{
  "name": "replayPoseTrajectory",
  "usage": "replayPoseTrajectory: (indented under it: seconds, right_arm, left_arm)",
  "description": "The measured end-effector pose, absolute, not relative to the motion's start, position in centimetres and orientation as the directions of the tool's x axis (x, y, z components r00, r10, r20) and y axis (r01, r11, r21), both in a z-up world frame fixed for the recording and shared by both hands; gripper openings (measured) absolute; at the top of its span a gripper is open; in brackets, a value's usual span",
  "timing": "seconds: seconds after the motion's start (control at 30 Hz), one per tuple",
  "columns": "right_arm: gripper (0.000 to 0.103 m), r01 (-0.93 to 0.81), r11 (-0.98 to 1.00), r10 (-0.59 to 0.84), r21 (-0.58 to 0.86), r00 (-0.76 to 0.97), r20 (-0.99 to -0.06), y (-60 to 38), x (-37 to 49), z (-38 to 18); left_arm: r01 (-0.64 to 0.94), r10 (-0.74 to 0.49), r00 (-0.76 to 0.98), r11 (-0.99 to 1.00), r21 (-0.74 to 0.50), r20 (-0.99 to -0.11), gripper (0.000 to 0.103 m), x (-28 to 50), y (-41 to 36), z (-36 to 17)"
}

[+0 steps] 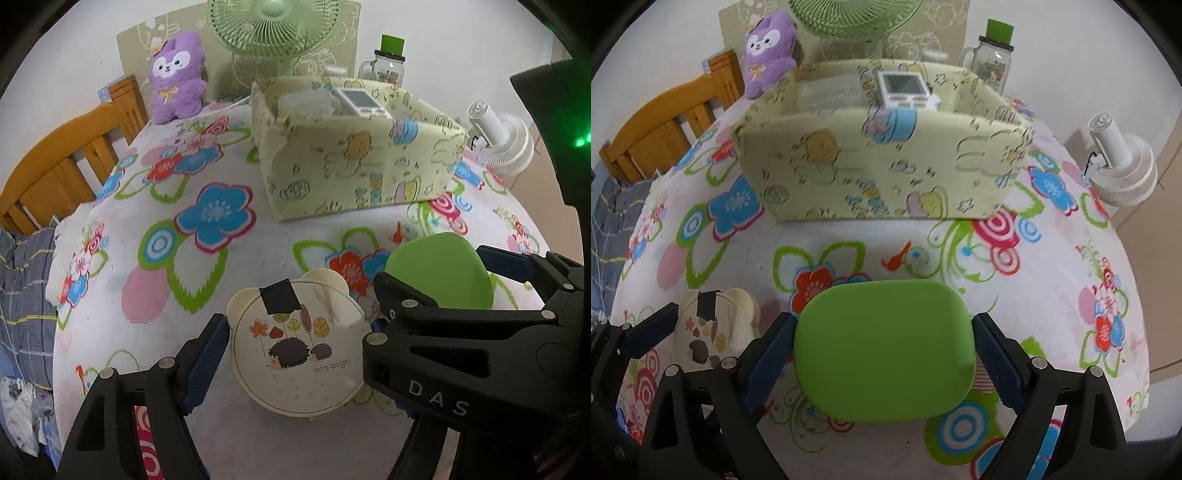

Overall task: Organize rigid objects
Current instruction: 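Lift the round container and green soap dish and carry both over the fabric box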

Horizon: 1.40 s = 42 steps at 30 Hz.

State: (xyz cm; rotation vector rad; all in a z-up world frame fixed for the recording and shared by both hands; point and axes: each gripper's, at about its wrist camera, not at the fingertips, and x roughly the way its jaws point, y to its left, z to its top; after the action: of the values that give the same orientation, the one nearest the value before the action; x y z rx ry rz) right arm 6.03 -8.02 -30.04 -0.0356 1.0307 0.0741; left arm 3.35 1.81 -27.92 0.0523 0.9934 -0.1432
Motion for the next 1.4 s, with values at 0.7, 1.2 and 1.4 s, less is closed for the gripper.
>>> replayPoseTrajectory:
  seconds: [0.7,1.2,1.4]
  right_arm:
    - [0.095,-0.062,0.998,0.045,0.01,0.595,-0.802,-10.5,7.6,-24.7]
    - [0.095,-0.064,0.998,0.055,0.018,0.646,-0.761,-12.3,8.2,-20.9]
    - [0.095,-0.067,0.998,0.059,0.02,0.659,-0.749,-13.1,8.4,-19.7]
  left_arm:
    - [0.123,-0.104,0.607,0.992,-0.037,-0.788,0.079,5.3,-0.2,-22.9]
    - [0.112,-0.101,0.655,0.993,-0.035,-0.749,0.08,5.9,-1.7,-19.4]
    - [0.11,-0.103,0.667,0.993,-0.039,-0.738,0.08,6.2,-2.4,-18.3]
